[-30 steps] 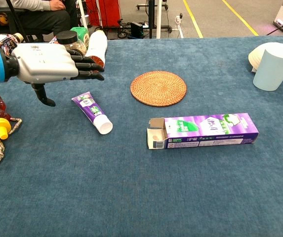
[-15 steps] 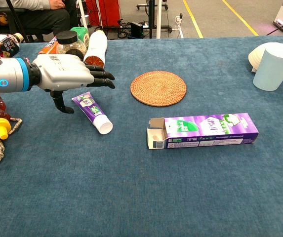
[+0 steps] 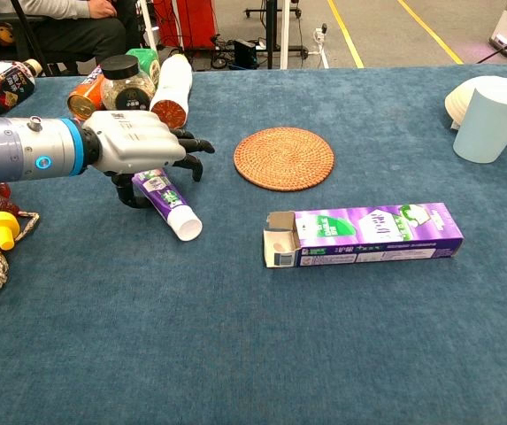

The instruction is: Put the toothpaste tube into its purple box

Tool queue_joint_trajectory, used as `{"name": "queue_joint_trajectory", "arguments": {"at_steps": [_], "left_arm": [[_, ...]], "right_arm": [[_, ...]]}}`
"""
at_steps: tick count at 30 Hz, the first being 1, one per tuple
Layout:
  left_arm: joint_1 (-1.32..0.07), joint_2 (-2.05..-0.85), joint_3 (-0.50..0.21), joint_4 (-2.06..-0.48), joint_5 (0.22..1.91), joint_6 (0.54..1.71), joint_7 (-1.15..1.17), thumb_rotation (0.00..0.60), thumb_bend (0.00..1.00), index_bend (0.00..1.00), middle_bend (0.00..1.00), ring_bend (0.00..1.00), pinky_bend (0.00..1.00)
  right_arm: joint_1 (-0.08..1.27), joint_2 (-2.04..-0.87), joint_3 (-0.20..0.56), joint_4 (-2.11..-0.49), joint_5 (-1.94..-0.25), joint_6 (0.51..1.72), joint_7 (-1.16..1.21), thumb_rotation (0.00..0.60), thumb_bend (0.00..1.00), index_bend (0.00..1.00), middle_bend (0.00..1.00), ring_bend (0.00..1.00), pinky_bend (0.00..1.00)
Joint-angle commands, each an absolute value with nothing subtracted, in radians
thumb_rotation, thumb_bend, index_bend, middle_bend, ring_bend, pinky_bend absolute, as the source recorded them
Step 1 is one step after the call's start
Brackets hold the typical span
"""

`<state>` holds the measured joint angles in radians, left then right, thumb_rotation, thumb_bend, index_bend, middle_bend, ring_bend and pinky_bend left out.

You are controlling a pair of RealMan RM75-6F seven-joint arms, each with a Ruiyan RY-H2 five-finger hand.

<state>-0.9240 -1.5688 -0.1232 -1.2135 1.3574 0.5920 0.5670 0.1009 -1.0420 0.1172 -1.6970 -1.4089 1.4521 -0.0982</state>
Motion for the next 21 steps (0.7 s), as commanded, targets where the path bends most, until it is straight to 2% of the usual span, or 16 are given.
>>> {"name": "queue_joint_trajectory", "arguments": {"at_steps": [1,5,8,11,18,21], "left_arm": [[-0.927,-1.589,-0.12,-1.209,1.326,0.622,0.601,0.6,0.33,0.34,0.15,0.17,0.34],[-0.924,-1.59,-0.116,-1.222,1.309,0.649,0.603,0.6,0.34,0.47,0.31,0.28,0.48],[-0.92,-1.582,-0.115,-1.237,1.312,0.675,0.579,0.6,0.35,0.52,0.37,0.34,0.54],[-0.913,-1.562,-0.112,-1.26,1.327,0.704,0.545,0.6,0.35,0.54,0.4,0.37,0.56],[-0.891,-1.475,-0.117,-1.344,1.346,0.772,0.48,0.6,0.35,0.55,0.41,0.38,0.57],[-0.878,-1.414,-0.125,-1.396,1.33,0.795,0.48,0.6,0.34,0.55,0.41,0.38,0.57]], "right_arm": [[0.101,-1.042,0.116,-1.697,-1.411,1.453,-0.097,0.6,0.0,0.1,0.0,0.0,0.0],[0.099,-1.04,0.115,-1.699,-1.42,1.459,-0.092,0.6,0.0,0.1,0.0,0.0,0.0],[0.097,-1.039,0.113,-1.698,-1.424,1.464,-0.088,0.6,0.0,0.1,0.0,0.0,0.0],[0.098,-1.04,0.111,-1.697,-1.43,1.463,-0.086,0.6,0.0,0.1,0.0,0.0,0.0],[0.109,-1.05,0.096,-1.689,-1.452,1.442,-0.091,0.6,0.0,0.1,0.0,0.0,0.0],[0.13,-1.051,0.077,-1.665,-1.477,1.395,-0.071,0.6,0.0,0.1,0.0,0.0,0.0]]}}
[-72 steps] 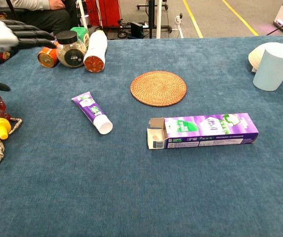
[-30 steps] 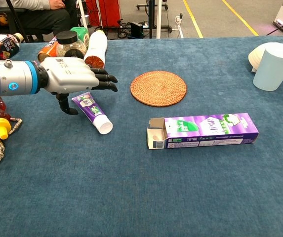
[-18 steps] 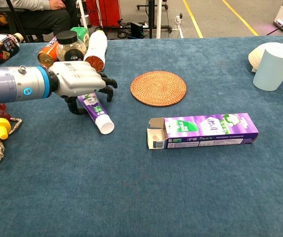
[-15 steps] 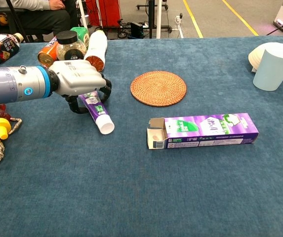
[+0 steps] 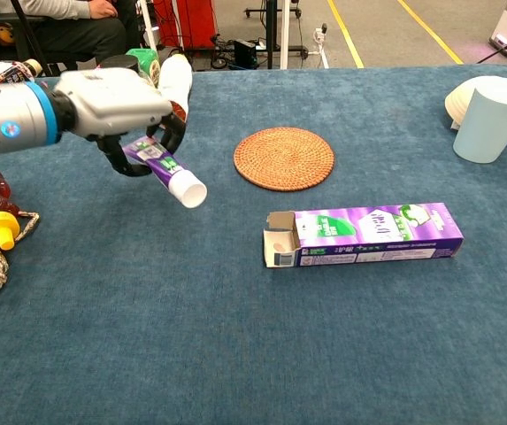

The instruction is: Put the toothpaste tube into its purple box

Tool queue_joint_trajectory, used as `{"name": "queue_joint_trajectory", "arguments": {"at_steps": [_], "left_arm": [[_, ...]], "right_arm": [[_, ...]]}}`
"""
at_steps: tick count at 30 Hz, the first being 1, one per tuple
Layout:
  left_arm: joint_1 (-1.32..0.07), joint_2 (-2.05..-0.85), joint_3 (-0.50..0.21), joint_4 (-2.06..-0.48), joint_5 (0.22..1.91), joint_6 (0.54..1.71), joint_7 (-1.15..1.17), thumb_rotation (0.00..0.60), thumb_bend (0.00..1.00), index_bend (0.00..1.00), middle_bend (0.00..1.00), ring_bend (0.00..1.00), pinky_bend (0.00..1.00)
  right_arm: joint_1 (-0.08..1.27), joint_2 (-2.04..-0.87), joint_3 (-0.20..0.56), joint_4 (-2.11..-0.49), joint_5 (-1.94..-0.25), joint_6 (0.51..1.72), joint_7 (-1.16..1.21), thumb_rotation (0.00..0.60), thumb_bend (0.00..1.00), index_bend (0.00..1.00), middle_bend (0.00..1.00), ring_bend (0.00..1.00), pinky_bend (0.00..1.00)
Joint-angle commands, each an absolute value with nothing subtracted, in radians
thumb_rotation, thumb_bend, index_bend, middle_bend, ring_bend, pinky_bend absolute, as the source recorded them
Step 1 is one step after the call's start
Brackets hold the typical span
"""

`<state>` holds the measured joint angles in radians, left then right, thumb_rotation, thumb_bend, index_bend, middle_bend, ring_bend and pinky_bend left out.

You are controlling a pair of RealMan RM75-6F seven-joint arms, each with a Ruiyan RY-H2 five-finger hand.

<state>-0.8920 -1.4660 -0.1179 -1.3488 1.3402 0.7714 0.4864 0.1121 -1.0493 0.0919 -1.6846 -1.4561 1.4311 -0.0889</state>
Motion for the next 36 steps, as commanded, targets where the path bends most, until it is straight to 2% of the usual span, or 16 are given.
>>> {"name": "queue_joint_trajectory", "arguments": {"at_steps": [1,5,8,15,25,32,36], "left_arm": [[-0.872,-1.386,-0.128,-1.418,1.318,0.803,0.487,0.6,0.34,0.55,0.41,0.38,0.57],[-0.857,-1.308,-0.131,-1.491,1.261,0.813,0.537,0.6,0.34,0.55,0.41,0.38,0.57],[-0.842,-1.238,-0.132,-1.572,1.151,0.832,0.63,0.6,0.34,0.55,0.41,0.38,0.57],[-0.815,-1.134,-0.126,-1.701,0.989,0.893,0.708,0.6,0.35,0.55,0.41,0.38,0.57],[-0.789,-1.064,-0.12,-1.75,0.962,0.913,0.622,0.6,0.35,0.55,0.41,0.38,0.57],[-0.789,-1.061,-0.111,-1.756,0.97,0.914,0.597,0.6,0.35,0.55,0.41,0.38,0.57],[-0.788,-1.065,-0.11,-1.756,0.964,0.914,0.576,0.6,0.35,0.55,0.41,0.38,0.57]], "right_arm": [[0.145,-1.048,0.067,-1.65,-1.496,1.367,-0.052,0.6,0.0,0.1,0.0,0.0,0.0],[0.198,-1.032,0.044,-1.61,-1.553,1.285,-0.003,0.6,0.0,0.11,0.01,0.0,0.0],[0.254,-1.019,0.029,-1.593,-1.608,1.216,0.019,0.6,0.0,0.11,0.01,0.0,0.0],[0.349,-1.02,0.025,-1.657,-1.623,1.084,-0.013,0.6,0.0,0.11,0.03,0.0,0.0],[0.419,-1.158,0.072,-1.795,-1.396,0.96,-0.301,0.6,0.0,0.13,0.05,0.01,0.01],[0.46,-1.256,0.102,-1.868,-1.175,0.963,-0.495,0.6,0.0,0.13,0.05,0.02,0.01],[0.499,-1.357,0.105,-1.864,-1.064,0.996,-0.624,0.6,0.0,0.13,0.07,0.04,0.02]]}}
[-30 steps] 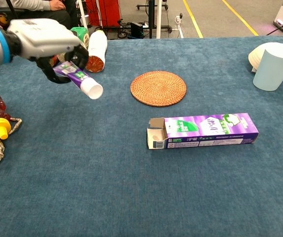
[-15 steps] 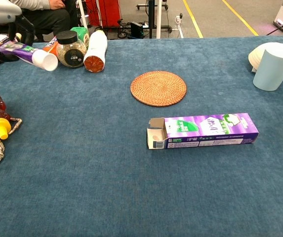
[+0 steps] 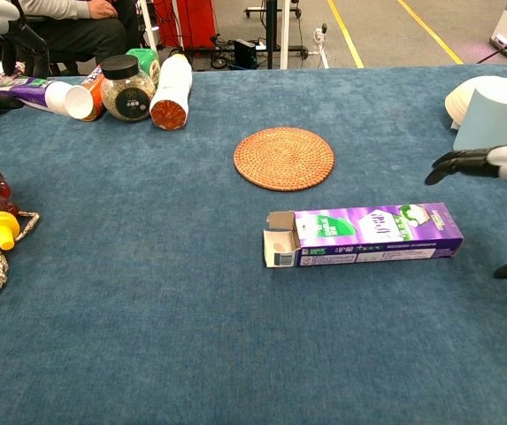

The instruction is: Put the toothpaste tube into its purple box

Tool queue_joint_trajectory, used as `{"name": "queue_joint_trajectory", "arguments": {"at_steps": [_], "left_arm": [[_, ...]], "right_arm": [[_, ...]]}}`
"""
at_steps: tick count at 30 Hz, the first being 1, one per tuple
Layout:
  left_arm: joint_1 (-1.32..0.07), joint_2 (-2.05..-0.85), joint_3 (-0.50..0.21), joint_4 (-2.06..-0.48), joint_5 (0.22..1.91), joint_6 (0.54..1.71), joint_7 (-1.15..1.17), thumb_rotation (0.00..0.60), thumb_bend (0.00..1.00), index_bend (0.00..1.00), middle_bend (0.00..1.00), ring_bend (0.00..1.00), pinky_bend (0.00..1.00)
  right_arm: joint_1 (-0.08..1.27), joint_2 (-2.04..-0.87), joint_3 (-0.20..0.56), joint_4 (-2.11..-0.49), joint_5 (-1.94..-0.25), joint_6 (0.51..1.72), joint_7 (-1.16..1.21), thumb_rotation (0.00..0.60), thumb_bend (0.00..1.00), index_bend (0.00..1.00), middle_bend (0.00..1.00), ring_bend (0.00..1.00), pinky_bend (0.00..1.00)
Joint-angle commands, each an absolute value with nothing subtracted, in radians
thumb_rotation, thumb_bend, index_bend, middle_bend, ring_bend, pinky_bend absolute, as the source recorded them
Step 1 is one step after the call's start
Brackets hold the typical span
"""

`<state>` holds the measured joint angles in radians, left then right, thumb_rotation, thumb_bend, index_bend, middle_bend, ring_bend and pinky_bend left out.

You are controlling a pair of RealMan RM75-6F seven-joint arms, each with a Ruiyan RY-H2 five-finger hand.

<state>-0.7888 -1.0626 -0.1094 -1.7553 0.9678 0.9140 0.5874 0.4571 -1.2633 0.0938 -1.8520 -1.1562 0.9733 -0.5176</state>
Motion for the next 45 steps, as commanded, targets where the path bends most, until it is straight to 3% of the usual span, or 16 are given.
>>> {"name": "queue_joint_trajectory", "arguments": {"at_steps": [1,9,17,23,31,35,38,45], "left_arm": [[-0.788,-1.066,-0.111,-1.757,0.961,0.912,0.569,0.6,0.35,0.55,0.41,0.38,0.57],[-0.783,-1.046,-0.11,-1.779,0.973,0.911,0.521,0.6,0.35,0.55,0.41,0.38,0.57],[-0.771,-1.023,-0.106,-1.772,0.993,0.912,0.477,0.6,0.35,0.55,0.41,0.38,0.57],[-0.767,-1.017,-0.102,-1.765,1.01,0.908,0.456,0.6,0.35,0.55,0.41,0.38,0.57],[-0.766,-1.027,-0.099,-1.768,1.034,0.907,0.438,0.6,0.35,0.55,0.41,0.38,0.57],[-0.769,-1.035,-0.103,-1.787,1.061,0.919,0.439,0.6,0.35,0.55,0.41,0.38,0.57],[-0.784,-1.037,-0.106,-1.817,1.041,0.923,0.484,0.6,0.36,0.55,0.41,0.38,0.57],[-0.902,-1.074,-0.116,-1.943,0.799,0.971,0.779,0.6,0.36,0.55,0.41,0.38,0.57]], "right_arm": [[0.508,-1.38,0.108,-1.859,-1.041,1.003,-0.643,0.6,0.0,0.13,0.07,0.04,0.03],[0.569,-1.544,0.126,-1.783,-0.947,1.07,-0.741,0.6,0.02,0.18,0.16,0.13,0.12],[0.6,-1.612,0.133,-1.681,-0.988,1.12,-0.756,0.6,0.11,0.26,0.29,0.26,0.23],[0.592,-1.614,0.117,-1.646,-1.007,1.15,-0.752,0.6,0.14,0.33,0.36,0.34,0.29],[0.568,-1.612,0.125,-1.601,-1.085,1.179,-0.613,0.6,0.26,0.56,0.58,0.61,0.5],[0.553,-1.579,0.146,-1.619,-1.137,1.168,-0.452,0.6,0.31,0.58,0.61,0.65,0.54],[0.565,-1.551,0.161,-1.617,-1.156,1.167,-0.46,0.6,0.33,0.59,0.62,0.66,0.54],[0.603,-1.529,0.227,-1.647,-1.142,1.2,-0.551,0.6,0.35,0.59,0.62,0.67,0.54]]}}
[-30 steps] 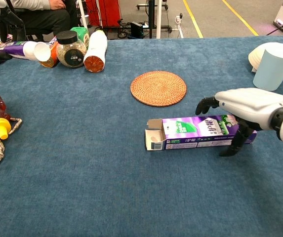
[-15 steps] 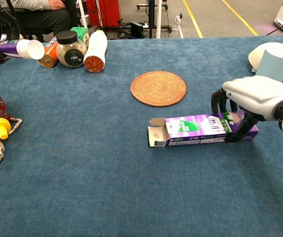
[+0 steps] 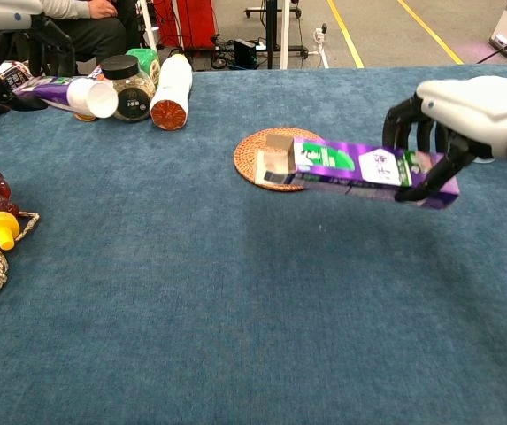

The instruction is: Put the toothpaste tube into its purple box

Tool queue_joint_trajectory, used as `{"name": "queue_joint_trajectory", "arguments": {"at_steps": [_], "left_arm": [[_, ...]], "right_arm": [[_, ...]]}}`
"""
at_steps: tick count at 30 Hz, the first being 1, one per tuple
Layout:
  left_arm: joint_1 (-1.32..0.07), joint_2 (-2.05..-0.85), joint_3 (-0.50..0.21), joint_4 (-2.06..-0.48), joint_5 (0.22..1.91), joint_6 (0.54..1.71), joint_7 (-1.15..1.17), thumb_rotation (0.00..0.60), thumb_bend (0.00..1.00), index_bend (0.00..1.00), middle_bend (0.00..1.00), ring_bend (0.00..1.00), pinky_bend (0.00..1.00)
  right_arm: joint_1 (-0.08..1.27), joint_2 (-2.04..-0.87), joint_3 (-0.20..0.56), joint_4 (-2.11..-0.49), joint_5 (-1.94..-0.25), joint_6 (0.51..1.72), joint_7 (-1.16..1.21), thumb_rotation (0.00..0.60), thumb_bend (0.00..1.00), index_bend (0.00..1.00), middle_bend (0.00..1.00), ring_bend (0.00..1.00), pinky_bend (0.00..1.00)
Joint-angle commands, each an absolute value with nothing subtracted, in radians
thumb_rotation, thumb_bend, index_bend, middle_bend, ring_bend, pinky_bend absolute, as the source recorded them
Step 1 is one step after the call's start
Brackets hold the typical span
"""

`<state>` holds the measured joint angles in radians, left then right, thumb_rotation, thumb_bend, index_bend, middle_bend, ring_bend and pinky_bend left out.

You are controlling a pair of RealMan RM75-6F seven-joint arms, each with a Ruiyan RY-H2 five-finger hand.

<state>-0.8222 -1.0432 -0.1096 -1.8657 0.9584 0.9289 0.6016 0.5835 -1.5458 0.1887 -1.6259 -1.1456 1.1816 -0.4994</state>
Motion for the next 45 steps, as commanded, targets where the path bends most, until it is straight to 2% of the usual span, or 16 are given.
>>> {"name": "queue_joint_trajectory", "arguments": {"at_steps": [1,7,14,30,37,45], "left_arm": [[-0.923,-1.087,-0.117,-1.958,0.756,0.989,0.826,0.6,0.36,0.55,0.41,0.38,0.57],[-1.066,-1.217,-0.142,-2.022,0.505,1.153,1.077,0.6,0.36,0.57,0.44,0.4,0.61],[-1.164,-1.342,-0.186,-2.009,0.36,1.293,1.191,0.6,0.36,0.57,0.44,0.41,0.62],[-1.233,-1.429,-0.215,-1.979,0.293,1.395,1.243,0.6,0.36,0.57,0.45,0.41,0.63],[-1.242,-1.476,-0.218,-1.955,0.3,1.44,1.244,0.6,0.36,0.57,0.47,0.44,0.7],[-1.268,-1.535,-0.253,-1.926,0.276,1.5,1.277,0.6,0.36,0.57,0.5,0.48,0.75]], "right_arm": [[0.607,-1.528,0.234,-1.655,-1.138,1.206,-0.563,0.6,0.35,0.59,0.62,0.67,0.54],[0.622,-1.532,0.258,-1.699,-1.115,1.253,-0.657,0.6,0.35,0.6,0.63,0.69,0.54],[0.619,-1.525,0.252,-1.742,-1.107,1.278,-0.688,0.6,0.35,0.6,0.63,0.7,0.54],[0.616,-1.508,0.228,-1.773,-1.122,1.296,-0.704,0.6,0.35,0.6,0.63,0.71,0.54],[0.618,-1.543,0.23,-1.774,-1.11,1.337,-0.759,0.6,0.35,0.6,0.63,0.71,0.54],[0.613,-1.571,0.224,-1.79,-1.092,1.376,-0.82,0.6,0.34,0.6,0.63,0.72,0.54]]}}
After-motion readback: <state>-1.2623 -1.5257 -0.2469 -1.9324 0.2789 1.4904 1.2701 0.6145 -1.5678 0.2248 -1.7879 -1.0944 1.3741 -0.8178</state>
